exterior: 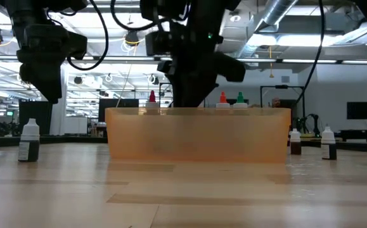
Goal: Pick & Place food coloring
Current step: Put the small black food coloring into the orange bin
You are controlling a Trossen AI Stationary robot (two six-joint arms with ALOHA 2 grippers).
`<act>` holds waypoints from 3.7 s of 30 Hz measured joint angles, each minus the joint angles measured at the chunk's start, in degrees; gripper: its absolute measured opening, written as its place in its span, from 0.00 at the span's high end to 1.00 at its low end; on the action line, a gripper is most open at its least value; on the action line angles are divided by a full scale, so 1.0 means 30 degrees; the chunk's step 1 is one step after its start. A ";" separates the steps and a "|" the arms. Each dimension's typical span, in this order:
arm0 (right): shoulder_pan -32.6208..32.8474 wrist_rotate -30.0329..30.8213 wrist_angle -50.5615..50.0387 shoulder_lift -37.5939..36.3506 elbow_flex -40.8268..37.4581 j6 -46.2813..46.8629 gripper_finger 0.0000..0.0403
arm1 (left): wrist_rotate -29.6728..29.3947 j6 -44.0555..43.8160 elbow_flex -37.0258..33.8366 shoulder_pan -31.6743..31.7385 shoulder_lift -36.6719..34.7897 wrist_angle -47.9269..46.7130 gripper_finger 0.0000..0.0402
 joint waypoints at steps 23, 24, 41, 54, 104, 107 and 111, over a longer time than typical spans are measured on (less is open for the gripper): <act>-0.0032 0.0246 0.1958 0.0016 0.0007 -0.3938 0.78 | -0.0386 -0.0019 0.0000 -0.0007 0.0000 0.0032 0.59; -0.0070 0.0258 0.2007 0.0073 0.0007 -0.4146 0.78 | -0.0386 -0.0026 0.0000 -0.0007 0.0000 0.0032 0.59; -0.0248 0.0844 0.1965 0.1561 -0.0015 -0.4145 0.78 | -0.0401 -0.0033 0.0000 -0.0007 0.0000 0.0046 0.59; -0.0299 0.0702 0.1970 0.1565 -0.0015 -0.4196 0.78 | -0.0408 -0.0033 0.0000 -0.0007 0.0000 0.0047 0.59; -0.0227 0.0778 0.2079 0.2521 0.0015 -0.2685 0.87 | -0.0401 -0.0020 0.0000 -0.0007 -0.0006 0.0185 0.59; -0.0233 0.0790 0.1931 0.2520 0.0022 -0.2647 0.88 | -0.0401 -0.0026 0.0000 -0.0007 0.0000 0.0185 0.59; -0.0233 0.0809 0.1741 0.2520 0.0015 -0.2281 0.87 | -0.0394 -0.0026 0.0000 -0.0007 0.0000 0.0185 0.59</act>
